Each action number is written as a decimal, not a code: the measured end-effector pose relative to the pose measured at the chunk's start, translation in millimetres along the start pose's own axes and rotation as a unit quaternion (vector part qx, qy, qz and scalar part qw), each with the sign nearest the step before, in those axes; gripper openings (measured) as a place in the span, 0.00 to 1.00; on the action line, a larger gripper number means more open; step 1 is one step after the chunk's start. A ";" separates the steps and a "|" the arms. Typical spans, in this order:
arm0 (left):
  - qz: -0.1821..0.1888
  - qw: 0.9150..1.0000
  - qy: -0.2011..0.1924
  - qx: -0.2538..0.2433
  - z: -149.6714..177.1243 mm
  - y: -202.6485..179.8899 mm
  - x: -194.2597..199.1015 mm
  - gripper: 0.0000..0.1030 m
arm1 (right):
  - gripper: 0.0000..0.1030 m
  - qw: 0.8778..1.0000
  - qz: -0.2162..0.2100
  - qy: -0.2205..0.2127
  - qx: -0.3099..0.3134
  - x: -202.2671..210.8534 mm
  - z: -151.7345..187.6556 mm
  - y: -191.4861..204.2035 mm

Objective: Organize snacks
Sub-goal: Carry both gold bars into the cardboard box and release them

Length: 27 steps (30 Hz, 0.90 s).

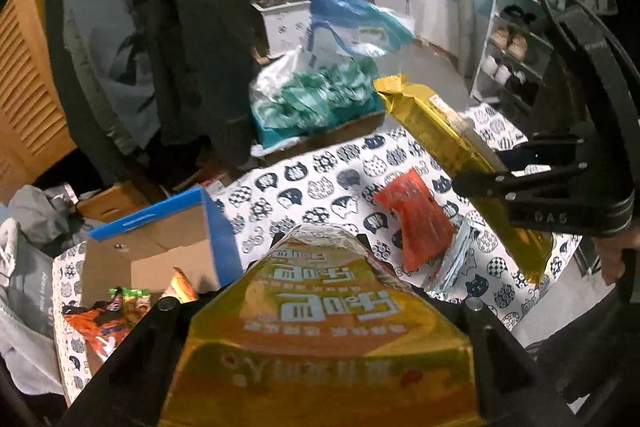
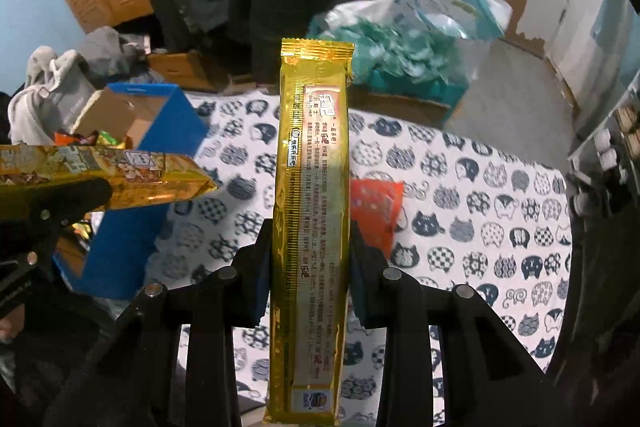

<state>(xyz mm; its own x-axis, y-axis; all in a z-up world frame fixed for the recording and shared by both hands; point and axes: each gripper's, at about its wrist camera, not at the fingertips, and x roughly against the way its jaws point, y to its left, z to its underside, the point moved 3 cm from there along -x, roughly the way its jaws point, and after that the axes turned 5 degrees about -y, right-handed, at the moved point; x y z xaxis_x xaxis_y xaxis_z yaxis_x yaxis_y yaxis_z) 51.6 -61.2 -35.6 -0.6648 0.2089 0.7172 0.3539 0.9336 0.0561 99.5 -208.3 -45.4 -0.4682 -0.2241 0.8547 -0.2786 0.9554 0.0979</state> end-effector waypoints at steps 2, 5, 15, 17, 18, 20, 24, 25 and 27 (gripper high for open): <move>-0.003 1.000 -0.006 0.010 -1.7 9.0 6.3 0.31 | 0.30 1.000 -0.007 -0.002 0.002 1.5 -6.9 9.6; -0.009 1.000 -0.012 0.025 -2.6 25.1 14.6 0.31 | 0.30 1.000 -0.015 -0.006 0.007 2.1 -15.5 22.7; -0.051 0.996 -0.026 0.069 8.1 85.4 33.4 0.31 | 0.30 0.998 -0.046 -0.007 0.034 -3.4 -44.1 81.2; -0.059 0.995 -0.027 0.077 12.1 99.3 36.3 0.31 | 0.30 0.998 -0.054 -0.005 0.038 -6.4 -50.1 95.0; -0.061 0.994 -0.028 0.080 13.9 104.8 37.2 0.31 | 0.30 0.997 -0.059 -0.004 0.040 -7.8 -53.1 101.3; -0.066 0.993 -0.029 0.088 17.6 115.7 39.7 0.31 | 0.30 0.997 -0.066 -0.002 0.044 -11.2 -59.4 116.6; -0.082 0.991 -0.033 0.098 26.9 137.5 43.2 0.31 | 0.30 0.995 -0.078 0.006 0.054 -21.9 -67.5 146.4; -0.085 0.991 -0.032 0.100 28.9 140.9 43.0 0.31 | 0.30 0.995 -0.079 0.008 0.057 -25.0 -69.0 152.4; -0.091 0.990 -0.030 0.106 33.8 151.2 42.0 0.31 | 0.30 0.994 -0.084 0.014 0.062 -31.9 -71.3 165.3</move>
<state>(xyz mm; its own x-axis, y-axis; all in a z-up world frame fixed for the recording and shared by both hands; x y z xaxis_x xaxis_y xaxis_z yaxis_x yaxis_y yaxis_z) 54.8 98.6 -20.5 -0.7452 0.0423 0.6655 0.0826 0.9962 0.0291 128.2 -29.5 -20.1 -0.3838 -0.3719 0.8452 -0.4530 0.8734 0.1787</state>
